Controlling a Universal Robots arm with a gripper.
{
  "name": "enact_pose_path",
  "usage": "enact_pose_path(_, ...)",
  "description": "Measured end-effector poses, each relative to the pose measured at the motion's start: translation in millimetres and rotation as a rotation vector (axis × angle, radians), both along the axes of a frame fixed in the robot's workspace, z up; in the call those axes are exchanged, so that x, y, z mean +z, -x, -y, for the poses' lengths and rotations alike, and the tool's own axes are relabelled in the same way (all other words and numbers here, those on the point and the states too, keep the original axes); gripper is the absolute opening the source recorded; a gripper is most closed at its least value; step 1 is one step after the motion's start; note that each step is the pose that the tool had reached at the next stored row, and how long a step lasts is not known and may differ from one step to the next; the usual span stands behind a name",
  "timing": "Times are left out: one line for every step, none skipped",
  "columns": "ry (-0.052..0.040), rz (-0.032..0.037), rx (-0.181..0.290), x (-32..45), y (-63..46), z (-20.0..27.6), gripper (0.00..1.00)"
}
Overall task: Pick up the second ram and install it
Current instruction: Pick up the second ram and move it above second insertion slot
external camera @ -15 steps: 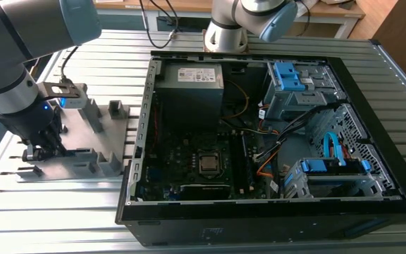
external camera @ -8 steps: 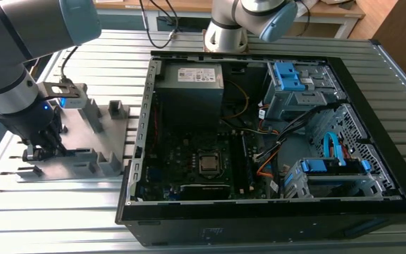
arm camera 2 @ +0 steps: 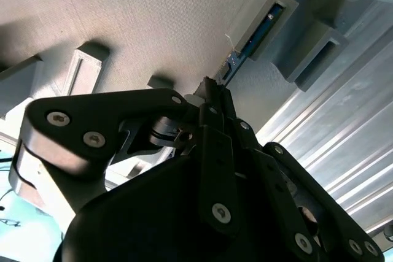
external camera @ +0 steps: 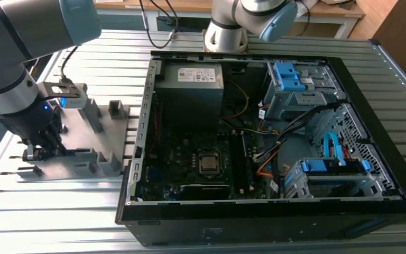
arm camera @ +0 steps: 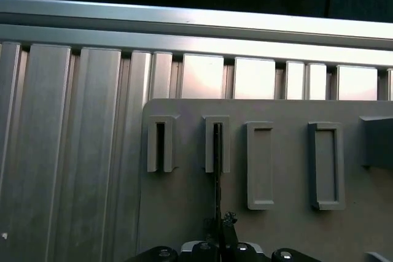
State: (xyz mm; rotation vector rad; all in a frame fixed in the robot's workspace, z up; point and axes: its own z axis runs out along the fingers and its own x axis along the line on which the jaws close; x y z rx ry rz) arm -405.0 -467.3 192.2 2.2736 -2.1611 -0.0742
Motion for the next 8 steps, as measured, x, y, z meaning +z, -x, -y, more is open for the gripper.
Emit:
enact_pose_path(-0.0001, 0.0002, 0.0, 0.1, 0.0, 0.0, 0.14)
enact_pose_path(0.0001, -0.0001, 0.0, 0.7, 0.0, 0.0, 0.14)
enact_pose_path(-0.0001, -0.0002, 0.0, 1.8, 0.1, 0.0, 0.14)
enact_pose_path(-0.0004, -0.0001, 0.0, 3.4, 0.0, 0.0, 0.14)
enact_pose_path(-0.0008, 0.0, 0.0, 5.4, 0.0, 0.0, 0.14)
enact_pose_path(-0.0008, 0.0, 0.0, 8.0, 0.0, 0.0, 0.14)
enact_pose_path(-0.0009, 0.0, 0.0, 10.5, 0.0, 0.0, 0.14)
enact_pose_path(-0.0009, -0.0001, 0.0, 13.3, 0.0, 0.0, 0.14)
